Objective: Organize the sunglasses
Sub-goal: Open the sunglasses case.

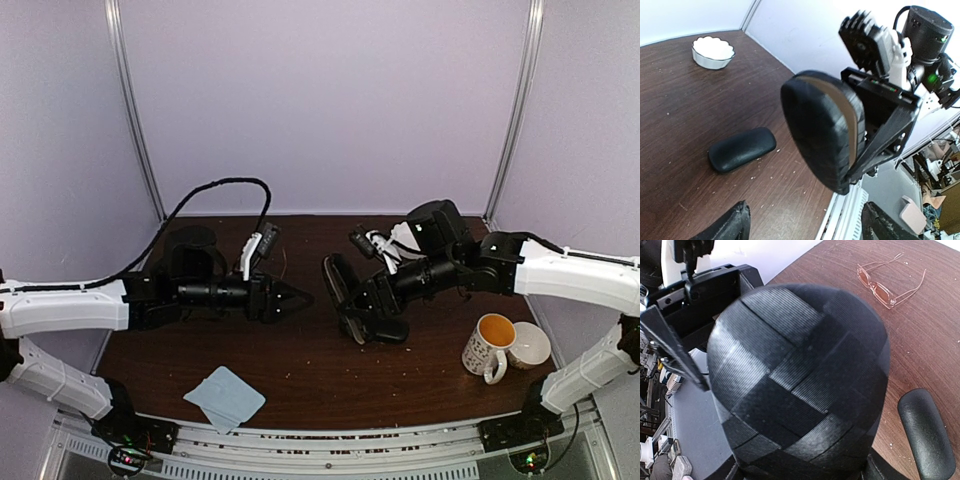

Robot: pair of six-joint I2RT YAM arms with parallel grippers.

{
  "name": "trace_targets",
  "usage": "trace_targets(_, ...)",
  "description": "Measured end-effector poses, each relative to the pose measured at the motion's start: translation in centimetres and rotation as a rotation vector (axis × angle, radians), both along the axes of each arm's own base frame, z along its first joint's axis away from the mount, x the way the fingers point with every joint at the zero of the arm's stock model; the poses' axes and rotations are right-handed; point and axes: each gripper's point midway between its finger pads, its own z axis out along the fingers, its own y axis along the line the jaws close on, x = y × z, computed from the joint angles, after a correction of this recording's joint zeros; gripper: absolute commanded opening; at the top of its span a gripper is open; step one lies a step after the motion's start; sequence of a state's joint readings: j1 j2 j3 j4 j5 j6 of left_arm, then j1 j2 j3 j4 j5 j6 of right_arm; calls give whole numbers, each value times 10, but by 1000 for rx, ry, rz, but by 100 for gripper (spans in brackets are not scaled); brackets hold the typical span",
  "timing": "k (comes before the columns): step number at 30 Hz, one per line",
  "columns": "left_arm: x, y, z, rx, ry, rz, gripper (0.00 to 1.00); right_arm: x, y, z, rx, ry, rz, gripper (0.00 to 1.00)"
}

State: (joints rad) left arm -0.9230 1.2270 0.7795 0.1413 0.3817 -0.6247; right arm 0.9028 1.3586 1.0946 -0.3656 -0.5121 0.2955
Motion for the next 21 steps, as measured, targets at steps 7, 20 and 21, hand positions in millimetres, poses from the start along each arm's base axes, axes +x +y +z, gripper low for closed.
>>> trace_targets(7, 4, -16, 0, -56, 52, -17, 87, 1, 1, -4, -7, 6, 0, 0)
trace_targets(20, 15, -32, 5, -87, 92, 0, 79, -1, 2, -3, 0, 9, 10, 0)
trace_targets(21, 16, -33, 3, -85, 96, 4, 78, -1, 2, -3, 0, 10, 10, 0)
